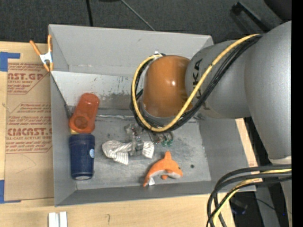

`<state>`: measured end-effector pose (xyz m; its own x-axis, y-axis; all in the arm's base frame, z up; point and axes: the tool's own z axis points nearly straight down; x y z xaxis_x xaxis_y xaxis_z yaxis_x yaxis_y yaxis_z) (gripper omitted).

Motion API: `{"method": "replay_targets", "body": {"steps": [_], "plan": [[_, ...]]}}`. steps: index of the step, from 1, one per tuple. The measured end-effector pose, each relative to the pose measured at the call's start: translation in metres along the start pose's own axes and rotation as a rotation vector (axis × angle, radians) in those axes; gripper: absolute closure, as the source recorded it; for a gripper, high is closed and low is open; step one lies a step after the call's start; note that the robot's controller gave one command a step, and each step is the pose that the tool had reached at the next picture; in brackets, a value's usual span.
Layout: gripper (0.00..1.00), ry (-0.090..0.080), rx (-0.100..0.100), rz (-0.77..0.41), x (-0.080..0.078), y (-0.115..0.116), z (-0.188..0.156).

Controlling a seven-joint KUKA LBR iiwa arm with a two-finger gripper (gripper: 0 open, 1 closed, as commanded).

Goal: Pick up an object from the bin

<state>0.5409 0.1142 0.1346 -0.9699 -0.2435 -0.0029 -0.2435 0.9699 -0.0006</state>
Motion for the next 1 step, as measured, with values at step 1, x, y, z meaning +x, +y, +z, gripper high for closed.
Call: {"method": "replay_targets", "body": {"steps": [1], "plan": [[1.00,0.003,0.000,0.000,0.0006,0.0001,-0.0076]]}}
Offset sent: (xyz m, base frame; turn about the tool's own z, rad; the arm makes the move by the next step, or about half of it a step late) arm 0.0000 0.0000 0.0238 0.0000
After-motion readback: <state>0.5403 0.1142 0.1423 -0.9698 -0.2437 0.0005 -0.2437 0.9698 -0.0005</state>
